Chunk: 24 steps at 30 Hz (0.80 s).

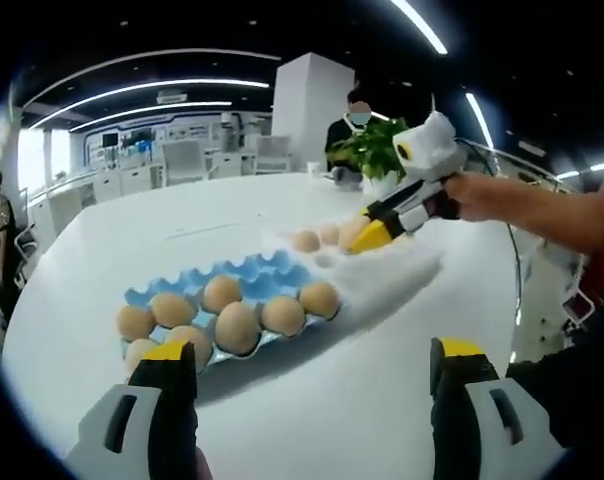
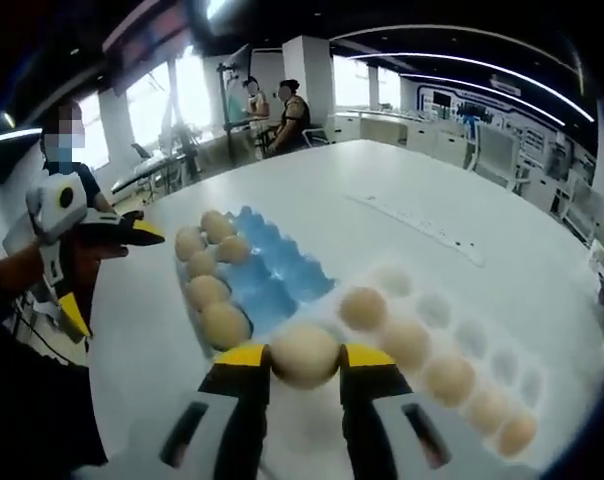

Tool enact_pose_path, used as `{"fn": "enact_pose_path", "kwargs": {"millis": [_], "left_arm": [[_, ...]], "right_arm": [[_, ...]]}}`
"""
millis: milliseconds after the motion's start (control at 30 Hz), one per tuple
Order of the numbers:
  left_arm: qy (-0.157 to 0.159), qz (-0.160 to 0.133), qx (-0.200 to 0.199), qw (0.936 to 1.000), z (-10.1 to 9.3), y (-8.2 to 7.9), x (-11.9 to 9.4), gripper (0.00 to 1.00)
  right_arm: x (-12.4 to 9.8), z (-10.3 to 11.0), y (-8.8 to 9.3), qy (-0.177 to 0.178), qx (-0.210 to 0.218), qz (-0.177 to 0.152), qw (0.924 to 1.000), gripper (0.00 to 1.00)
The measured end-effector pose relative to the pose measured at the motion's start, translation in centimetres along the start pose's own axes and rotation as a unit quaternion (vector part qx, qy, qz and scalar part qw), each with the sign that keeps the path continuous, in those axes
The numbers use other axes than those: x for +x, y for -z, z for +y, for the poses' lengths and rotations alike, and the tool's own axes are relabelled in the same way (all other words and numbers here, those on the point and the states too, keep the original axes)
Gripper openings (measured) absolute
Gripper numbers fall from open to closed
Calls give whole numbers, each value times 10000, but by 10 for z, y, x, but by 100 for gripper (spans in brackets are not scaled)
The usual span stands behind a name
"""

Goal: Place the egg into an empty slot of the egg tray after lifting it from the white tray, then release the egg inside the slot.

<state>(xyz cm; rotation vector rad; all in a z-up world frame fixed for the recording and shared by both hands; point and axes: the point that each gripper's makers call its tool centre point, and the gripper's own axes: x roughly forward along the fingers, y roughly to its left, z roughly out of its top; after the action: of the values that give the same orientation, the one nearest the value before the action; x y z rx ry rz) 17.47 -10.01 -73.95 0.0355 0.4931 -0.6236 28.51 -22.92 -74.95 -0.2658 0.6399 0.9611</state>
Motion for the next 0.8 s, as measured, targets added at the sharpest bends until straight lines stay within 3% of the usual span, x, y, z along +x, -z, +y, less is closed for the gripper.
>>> {"fn": "enact_pose_path", "kwargs": {"millis": [300, 800], "left_arm": [[-61, 33, 4, 10000, 7, 1, -3, 99], [3, 95, 116, 9999, 7, -4, 0, 99]], "right_arm": [[18, 19, -14, -198, -115, -119, 9997, 28], [50, 33, -33, -449, -197, -145, 9987, 28]]}}
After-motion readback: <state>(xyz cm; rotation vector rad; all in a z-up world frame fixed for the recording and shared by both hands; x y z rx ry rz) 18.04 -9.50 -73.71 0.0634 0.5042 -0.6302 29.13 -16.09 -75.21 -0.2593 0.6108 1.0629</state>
